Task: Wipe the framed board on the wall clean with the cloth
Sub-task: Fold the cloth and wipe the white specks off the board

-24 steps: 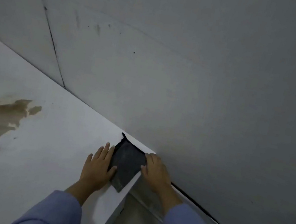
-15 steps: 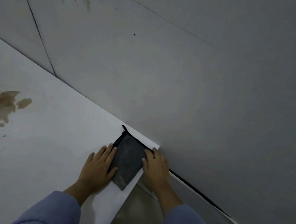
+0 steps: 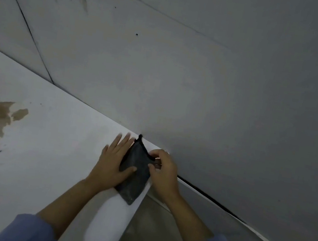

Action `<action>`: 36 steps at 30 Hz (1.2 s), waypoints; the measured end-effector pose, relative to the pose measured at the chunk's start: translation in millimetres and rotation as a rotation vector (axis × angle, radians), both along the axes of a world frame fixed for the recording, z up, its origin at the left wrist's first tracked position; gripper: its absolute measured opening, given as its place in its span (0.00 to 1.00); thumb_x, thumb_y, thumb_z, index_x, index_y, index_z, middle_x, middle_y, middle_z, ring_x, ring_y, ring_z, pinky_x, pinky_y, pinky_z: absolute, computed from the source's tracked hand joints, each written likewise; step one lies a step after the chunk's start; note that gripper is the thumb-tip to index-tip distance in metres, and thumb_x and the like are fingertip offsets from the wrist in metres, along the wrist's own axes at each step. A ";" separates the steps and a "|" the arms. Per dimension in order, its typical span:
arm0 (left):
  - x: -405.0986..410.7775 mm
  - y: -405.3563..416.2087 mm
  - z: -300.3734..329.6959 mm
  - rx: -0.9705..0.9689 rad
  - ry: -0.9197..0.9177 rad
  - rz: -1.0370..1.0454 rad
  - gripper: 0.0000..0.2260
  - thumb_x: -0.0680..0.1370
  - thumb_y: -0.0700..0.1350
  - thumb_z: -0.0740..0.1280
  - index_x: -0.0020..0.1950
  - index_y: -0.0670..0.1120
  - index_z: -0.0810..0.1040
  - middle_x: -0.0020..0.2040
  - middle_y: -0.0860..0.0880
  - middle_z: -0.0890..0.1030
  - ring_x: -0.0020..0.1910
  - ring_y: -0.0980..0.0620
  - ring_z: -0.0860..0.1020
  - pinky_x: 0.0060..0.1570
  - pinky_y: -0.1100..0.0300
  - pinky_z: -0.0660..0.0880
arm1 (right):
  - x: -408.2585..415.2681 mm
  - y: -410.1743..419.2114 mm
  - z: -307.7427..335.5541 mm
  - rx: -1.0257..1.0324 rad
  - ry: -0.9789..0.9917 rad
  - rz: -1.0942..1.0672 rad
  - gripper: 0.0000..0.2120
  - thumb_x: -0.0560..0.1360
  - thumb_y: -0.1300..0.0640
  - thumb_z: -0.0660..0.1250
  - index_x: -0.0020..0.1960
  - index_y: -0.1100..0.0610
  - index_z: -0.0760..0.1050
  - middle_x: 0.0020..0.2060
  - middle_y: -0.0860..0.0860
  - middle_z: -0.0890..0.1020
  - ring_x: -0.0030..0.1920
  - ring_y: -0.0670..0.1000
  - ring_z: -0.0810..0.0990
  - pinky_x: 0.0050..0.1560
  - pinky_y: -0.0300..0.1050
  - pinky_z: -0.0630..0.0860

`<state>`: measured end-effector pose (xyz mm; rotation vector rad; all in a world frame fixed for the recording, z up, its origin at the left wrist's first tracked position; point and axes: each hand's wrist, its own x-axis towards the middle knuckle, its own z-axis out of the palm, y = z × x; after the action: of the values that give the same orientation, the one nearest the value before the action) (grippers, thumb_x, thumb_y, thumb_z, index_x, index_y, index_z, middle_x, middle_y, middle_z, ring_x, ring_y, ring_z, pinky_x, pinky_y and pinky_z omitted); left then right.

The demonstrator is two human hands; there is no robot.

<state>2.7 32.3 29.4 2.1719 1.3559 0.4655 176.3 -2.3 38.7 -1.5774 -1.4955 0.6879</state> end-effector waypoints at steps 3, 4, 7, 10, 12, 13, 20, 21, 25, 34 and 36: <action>18.9 7.7 53.9 0.098 -0.122 -0.247 0.38 0.70 0.60 0.72 0.75 0.56 0.58 0.78 0.57 0.46 0.75 0.56 0.35 0.71 0.48 0.48 | 10.9 -23.4 44.6 0.113 -0.094 0.179 0.14 0.70 0.73 0.66 0.52 0.62 0.77 0.48 0.49 0.79 0.48 0.43 0.75 0.50 0.24 0.69; 26.9 6.2 69.4 0.096 -0.145 -0.329 0.35 0.70 0.57 0.74 0.74 0.57 0.63 0.78 0.59 0.46 0.75 0.56 0.34 0.71 0.49 0.51 | 17.7 -33.3 58.3 0.167 -0.140 0.208 0.13 0.70 0.72 0.66 0.52 0.63 0.78 0.49 0.51 0.80 0.49 0.44 0.75 0.51 0.25 0.69; 55.5 -7.7 102.9 0.010 -0.222 -0.527 0.27 0.68 0.50 0.77 0.65 0.59 0.74 0.77 0.63 0.53 0.76 0.59 0.39 0.70 0.53 0.55 | 44.8 -66.8 98.3 0.259 -0.220 0.139 0.15 0.68 0.74 0.68 0.53 0.62 0.78 0.49 0.53 0.82 0.49 0.46 0.78 0.51 0.33 0.73; 95.9 -30.4 124.2 -0.023 -0.322 -0.572 0.18 0.69 0.48 0.76 0.57 0.60 0.77 0.61 0.69 0.74 0.68 0.67 0.65 0.73 0.59 0.54 | 78.1 -104.6 128.3 0.349 -0.264 -0.009 0.16 0.68 0.74 0.70 0.53 0.62 0.78 0.48 0.50 0.81 0.49 0.44 0.78 0.51 0.37 0.75; 128.4 -48.2 137.8 -0.039 -0.402 -0.590 0.11 0.70 0.47 0.75 0.50 0.59 0.80 0.46 0.68 0.81 0.51 0.67 0.78 0.67 0.64 0.64 | 101.5 -132.1 141.1 0.432 -0.293 -0.139 0.12 0.69 0.71 0.70 0.51 0.62 0.78 0.48 0.49 0.79 0.50 0.44 0.78 0.50 0.40 0.77; 142.3 -56.6 144.9 -0.063 -0.449 -0.605 0.09 0.71 0.46 0.74 0.48 0.58 0.81 0.43 0.65 0.82 0.46 0.65 0.80 0.59 0.68 0.70 | 111.5 -143.5 144.3 0.471 -0.293 -0.200 0.10 0.71 0.69 0.70 0.51 0.62 0.78 0.48 0.49 0.79 0.51 0.45 0.78 0.50 0.42 0.77; 242.8 -124.4 187.5 0.022 -0.649 -0.702 0.11 0.72 0.46 0.71 0.48 0.63 0.80 0.44 0.65 0.83 0.43 0.64 0.81 0.43 0.69 0.76 | 194.7 -222.5 144.6 0.161 -0.051 -0.299 0.25 0.74 0.43 0.66 0.69 0.38 0.64 0.62 0.28 0.71 0.64 0.34 0.69 0.59 0.28 0.68; 252.3 -130.7 190.3 0.029 -0.660 -0.699 0.12 0.72 0.46 0.71 0.48 0.64 0.80 0.44 0.65 0.83 0.43 0.64 0.81 0.43 0.68 0.77 | 202.6 -228.2 140.4 0.147 -0.038 -0.296 0.22 0.74 0.42 0.65 0.66 0.34 0.64 0.57 0.26 0.73 0.58 0.31 0.73 0.52 0.25 0.70; 306.9 -164.1 198.7 0.091 -0.677 -0.644 0.11 0.71 0.46 0.71 0.45 0.64 0.81 0.43 0.65 0.83 0.43 0.64 0.81 0.40 0.64 0.78 | 246.3 -256.8 133.6 0.219 -0.155 -0.382 0.10 0.77 0.43 0.59 0.58 0.35 0.70 0.33 0.33 0.78 0.29 0.37 0.74 0.27 0.28 0.64; 416.5 -225.5 216.8 0.148 -0.675 -0.617 0.18 0.72 0.40 0.74 0.42 0.67 0.80 0.42 0.61 0.82 0.43 0.62 0.80 0.39 0.66 0.77 | 360.9 -323.7 159.5 0.320 -0.271 -0.328 0.20 0.78 0.53 0.62 0.66 0.35 0.66 0.53 0.21 0.72 0.50 0.24 0.72 0.44 0.18 0.66; 430.3 -233.6 219.3 0.145 -0.704 -0.557 0.19 0.72 0.40 0.73 0.42 0.67 0.79 0.43 0.64 0.82 0.44 0.64 0.80 0.40 0.70 0.76 | 379.6 -334.4 169.6 0.325 -0.247 -0.368 0.20 0.75 0.50 0.66 0.60 0.28 0.68 0.49 0.21 0.74 0.46 0.25 0.74 0.42 0.19 0.67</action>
<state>433.0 -201.3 248.7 2.0688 0.3339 0.9913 555.8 -336.7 208.3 -1.6584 -1.3525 0.0375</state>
